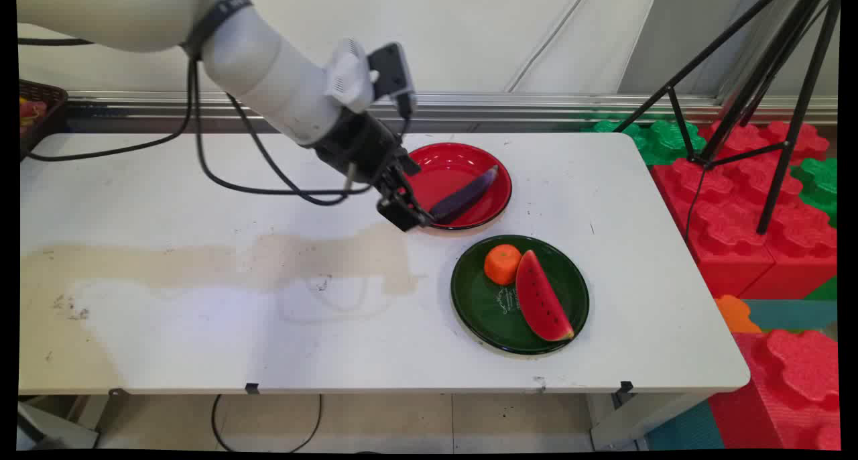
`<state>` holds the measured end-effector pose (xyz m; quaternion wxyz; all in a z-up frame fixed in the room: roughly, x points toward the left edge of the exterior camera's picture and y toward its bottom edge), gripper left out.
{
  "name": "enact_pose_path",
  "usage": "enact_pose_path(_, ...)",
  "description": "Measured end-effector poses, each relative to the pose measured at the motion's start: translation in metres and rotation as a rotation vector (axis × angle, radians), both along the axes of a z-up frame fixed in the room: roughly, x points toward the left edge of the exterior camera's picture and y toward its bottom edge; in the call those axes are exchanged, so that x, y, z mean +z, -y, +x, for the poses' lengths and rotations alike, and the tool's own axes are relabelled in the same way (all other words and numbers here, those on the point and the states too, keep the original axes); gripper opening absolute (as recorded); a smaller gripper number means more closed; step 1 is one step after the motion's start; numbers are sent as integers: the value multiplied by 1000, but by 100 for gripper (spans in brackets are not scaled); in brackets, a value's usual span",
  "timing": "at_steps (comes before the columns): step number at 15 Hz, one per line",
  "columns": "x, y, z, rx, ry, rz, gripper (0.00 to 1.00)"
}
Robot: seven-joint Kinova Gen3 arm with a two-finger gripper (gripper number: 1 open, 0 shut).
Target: Pick up the mandarin from the green plate
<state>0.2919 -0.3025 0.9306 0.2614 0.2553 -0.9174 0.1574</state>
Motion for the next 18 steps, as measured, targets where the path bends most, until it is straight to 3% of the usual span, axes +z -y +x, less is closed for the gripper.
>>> enact_pose_path(8, -20, 6, -67, 57, 50, 39, 100)
enact_pose_path(18, -80, 46, -148, 77, 129, 82, 100)
